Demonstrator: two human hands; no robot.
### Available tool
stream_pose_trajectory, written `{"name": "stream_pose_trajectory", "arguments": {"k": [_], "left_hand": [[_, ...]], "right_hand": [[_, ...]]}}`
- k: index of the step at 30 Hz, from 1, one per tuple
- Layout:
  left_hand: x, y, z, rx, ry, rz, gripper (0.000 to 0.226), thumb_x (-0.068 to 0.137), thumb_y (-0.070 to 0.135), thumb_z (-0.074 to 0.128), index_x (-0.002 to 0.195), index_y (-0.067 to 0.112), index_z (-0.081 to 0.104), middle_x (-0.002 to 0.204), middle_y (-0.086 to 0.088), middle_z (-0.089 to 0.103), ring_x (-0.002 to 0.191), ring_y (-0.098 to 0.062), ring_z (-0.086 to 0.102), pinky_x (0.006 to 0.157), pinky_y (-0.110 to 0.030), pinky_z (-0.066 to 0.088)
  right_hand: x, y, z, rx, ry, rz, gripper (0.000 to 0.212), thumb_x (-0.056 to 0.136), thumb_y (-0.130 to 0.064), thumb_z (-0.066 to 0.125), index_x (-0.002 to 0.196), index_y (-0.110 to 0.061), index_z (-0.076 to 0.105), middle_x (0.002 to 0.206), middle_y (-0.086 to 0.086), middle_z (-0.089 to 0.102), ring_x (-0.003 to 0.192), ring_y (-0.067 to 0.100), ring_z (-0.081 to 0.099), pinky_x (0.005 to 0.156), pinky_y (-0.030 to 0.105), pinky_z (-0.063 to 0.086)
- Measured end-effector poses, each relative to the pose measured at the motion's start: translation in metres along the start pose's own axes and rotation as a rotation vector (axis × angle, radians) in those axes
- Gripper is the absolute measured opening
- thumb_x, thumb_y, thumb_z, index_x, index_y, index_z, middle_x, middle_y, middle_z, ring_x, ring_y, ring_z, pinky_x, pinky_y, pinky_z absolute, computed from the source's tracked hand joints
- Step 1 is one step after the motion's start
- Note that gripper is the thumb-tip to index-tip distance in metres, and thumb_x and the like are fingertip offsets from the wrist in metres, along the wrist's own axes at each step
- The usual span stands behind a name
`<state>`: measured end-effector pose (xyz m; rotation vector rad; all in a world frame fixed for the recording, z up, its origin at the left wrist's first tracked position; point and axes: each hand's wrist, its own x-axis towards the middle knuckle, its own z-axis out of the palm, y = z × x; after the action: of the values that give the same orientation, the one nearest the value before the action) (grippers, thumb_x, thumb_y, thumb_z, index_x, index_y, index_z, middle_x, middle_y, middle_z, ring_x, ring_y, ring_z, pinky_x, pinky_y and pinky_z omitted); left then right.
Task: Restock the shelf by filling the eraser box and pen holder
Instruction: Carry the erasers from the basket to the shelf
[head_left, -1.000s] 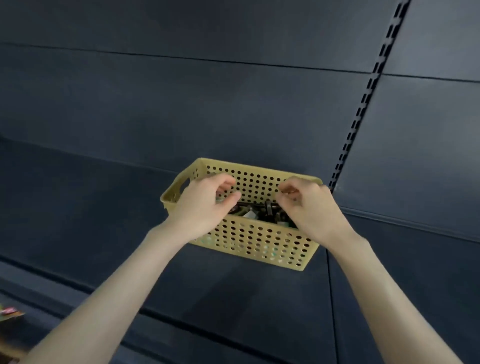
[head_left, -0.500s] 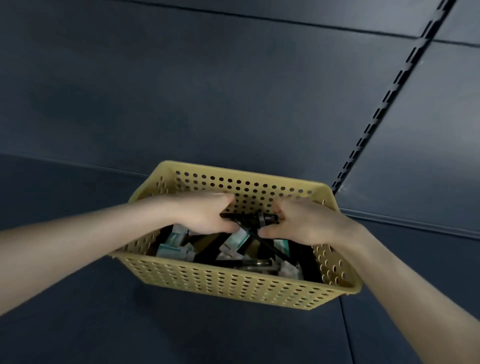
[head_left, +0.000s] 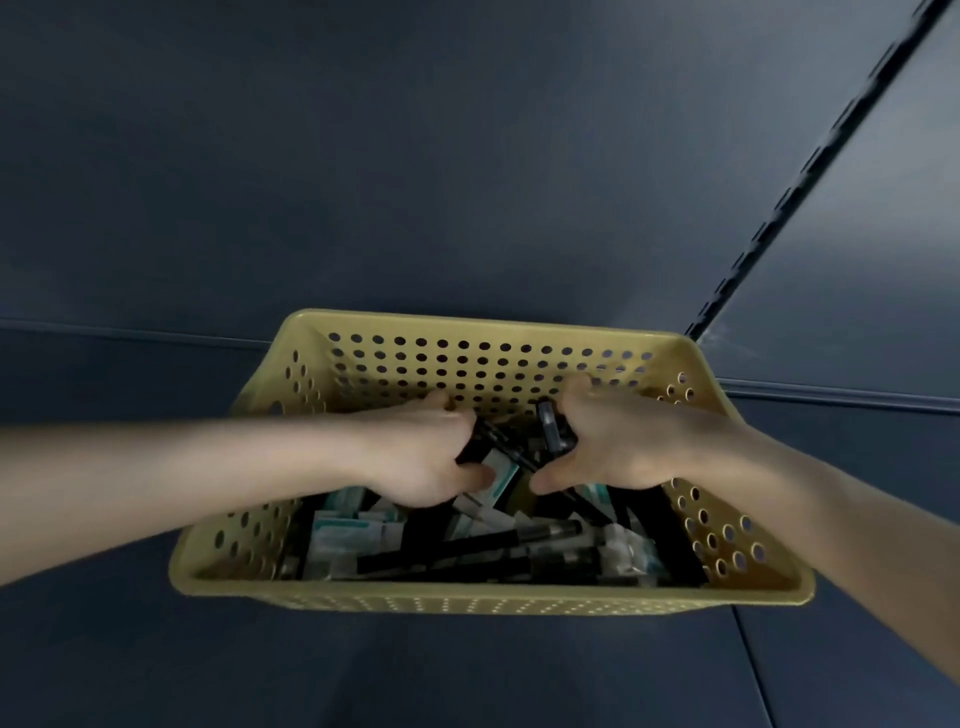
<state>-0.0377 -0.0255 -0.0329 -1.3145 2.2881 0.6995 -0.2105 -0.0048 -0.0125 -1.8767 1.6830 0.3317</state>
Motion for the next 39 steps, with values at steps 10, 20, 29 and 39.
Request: {"name": "stream_pose_trajectory", "arguments": {"k": [10, 20, 29, 39], "left_hand": [[0.006, 0.002, 0.002, -0.550, -0.055, 0.026, 0.018, 0.080, 0.044, 0.071, 0.090, 0.031, 0.063, 0.096, 0.010, 0.068, 0.090, -0.006, 0.060, 0.072, -0.016, 0.044], [0.012, 0.004, 0.004, -0.831, -0.087, 0.073, 0.028, 0.077, 0.017, 0.077, 0.103, 0.017, 0.067, 0.098, 0.005, 0.071, 0.094, -0.008, 0.063, 0.085, -0.020, 0.045], [0.007, 0.002, 0.002, -0.791, -0.184, 0.131, 0.033, 0.084, 0.018, 0.071, 0.115, 0.006, 0.064, 0.120, -0.014, 0.065, 0.110, -0.022, 0.060, 0.110, -0.038, 0.034], [-0.010, 0.001, -0.012, -1.177, 0.107, 0.194, 0.018, 0.092, 0.020, 0.057, 0.091, 0.004, 0.065, 0.079, -0.004, 0.064, 0.079, -0.015, 0.062, 0.082, -0.032, 0.051]], "right_hand": [[0.000, 0.001, 0.000, 0.333, -0.109, 0.008, 0.042, 0.075, -0.022, 0.077, 0.109, -0.006, 0.058, 0.103, 0.002, 0.064, 0.085, 0.011, 0.066, 0.069, 0.015, 0.053], [-0.001, -0.001, -0.002, 0.489, -0.229, -0.108, 0.032, 0.076, -0.001, 0.073, 0.092, -0.025, 0.059, 0.095, -0.007, 0.067, 0.085, 0.002, 0.063, 0.071, 0.010, 0.051], [-0.003, 0.005, -0.006, 0.596, -0.151, -0.078, 0.020, 0.086, -0.007, 0.065, 0.105, -0.008, 0.058, 0.089, 0.007, 0.070, 0.080, 0.017, 0.069, 0.072, 0.030, 0.057], [-0.011, 0.005, -0.010, 0.768, -0.156, -0.207, 0.012, 0.091, -0.012, 0.057, 0.097, -0.016, 0.066, 0.091, -0.003, 0.068, 0.080, 0.008, 0.064, 0.073, 0.023, 0.055]]}}
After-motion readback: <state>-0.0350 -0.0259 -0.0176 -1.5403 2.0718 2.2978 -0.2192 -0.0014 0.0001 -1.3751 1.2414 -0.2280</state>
